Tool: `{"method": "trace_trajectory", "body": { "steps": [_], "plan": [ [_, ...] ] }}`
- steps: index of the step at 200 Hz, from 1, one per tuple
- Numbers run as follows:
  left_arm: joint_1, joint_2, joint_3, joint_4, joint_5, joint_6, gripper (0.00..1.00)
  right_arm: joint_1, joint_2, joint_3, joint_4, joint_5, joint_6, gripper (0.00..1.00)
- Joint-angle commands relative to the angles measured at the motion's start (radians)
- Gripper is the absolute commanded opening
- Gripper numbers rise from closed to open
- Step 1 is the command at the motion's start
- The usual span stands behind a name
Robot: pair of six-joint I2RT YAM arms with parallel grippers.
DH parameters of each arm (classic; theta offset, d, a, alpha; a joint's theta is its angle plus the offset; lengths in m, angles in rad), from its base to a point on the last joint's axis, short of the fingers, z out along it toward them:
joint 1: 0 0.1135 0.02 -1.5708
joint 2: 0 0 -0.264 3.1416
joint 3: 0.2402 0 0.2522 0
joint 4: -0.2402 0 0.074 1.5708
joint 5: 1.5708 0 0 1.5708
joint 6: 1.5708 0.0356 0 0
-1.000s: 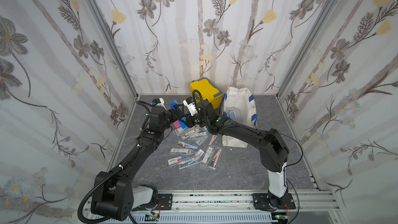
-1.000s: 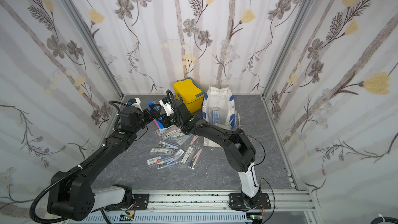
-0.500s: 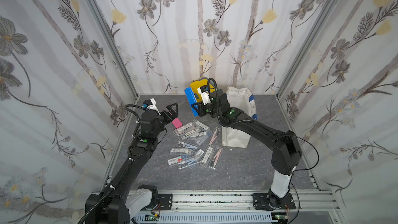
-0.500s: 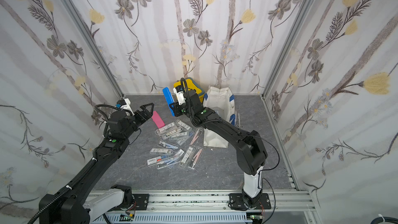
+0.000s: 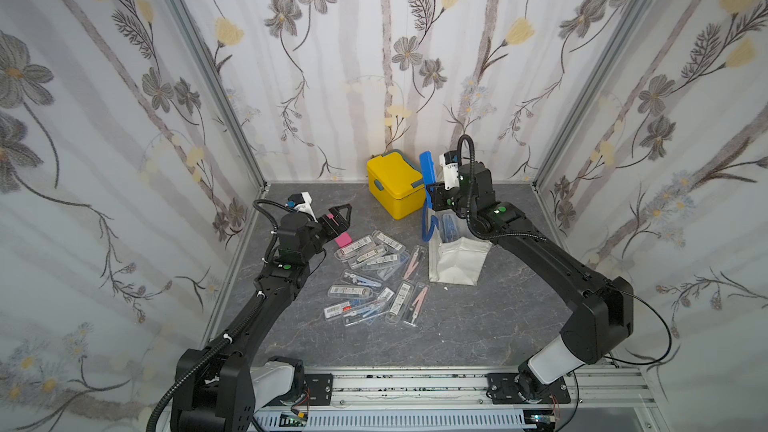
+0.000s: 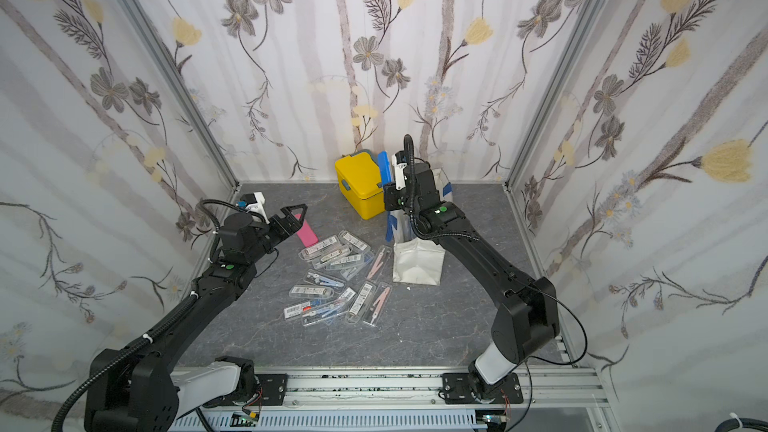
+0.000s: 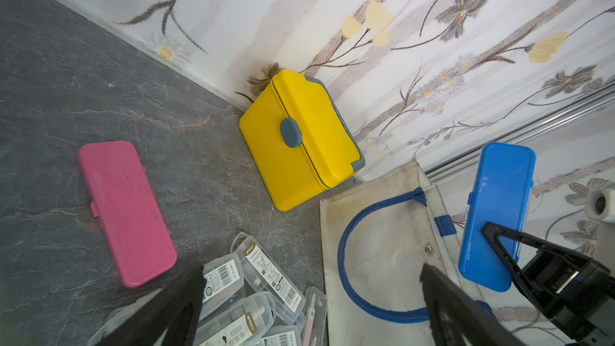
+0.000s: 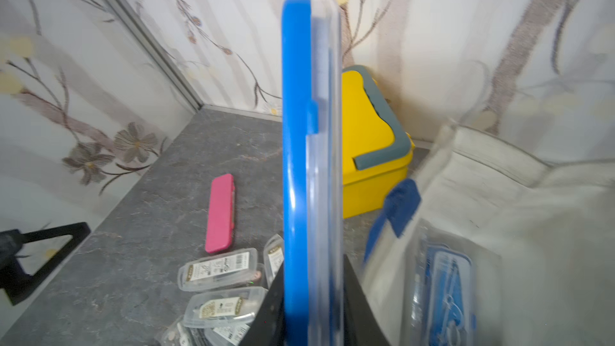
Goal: Put the compass set into the canvas bag
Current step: Place the compass set in the canvas bag.
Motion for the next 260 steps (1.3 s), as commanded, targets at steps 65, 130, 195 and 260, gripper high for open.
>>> {"method": "trace_trajectory", "body": {
  "steps": [65,130,195,260],
  "plan": [
    [0.0,0.071,-0.012,0.091,0.035,-0.014,1.0,-0.127,0.008,-0.106,-0.092,0.056,-0.012,0.23],
    [-0.004,0.072,-0.002,0.005,0.004,0.002,1.0,-0.144,0.199,-0.017,-0.129,0.029,-0.014,0.24],
    [-0.011,0.072,-0.02,-0.069,-0.05,0.04,1.0,-0.17,0.346,0.111,-0.21,0.03,-0.048,0.24],
    [-0.03,0.132,0.012,-0.143,-0.103,0.047,1.0,-0.188,0.348,0.137,-0.209,0.038,-0.066,0.31]
  ]
}}
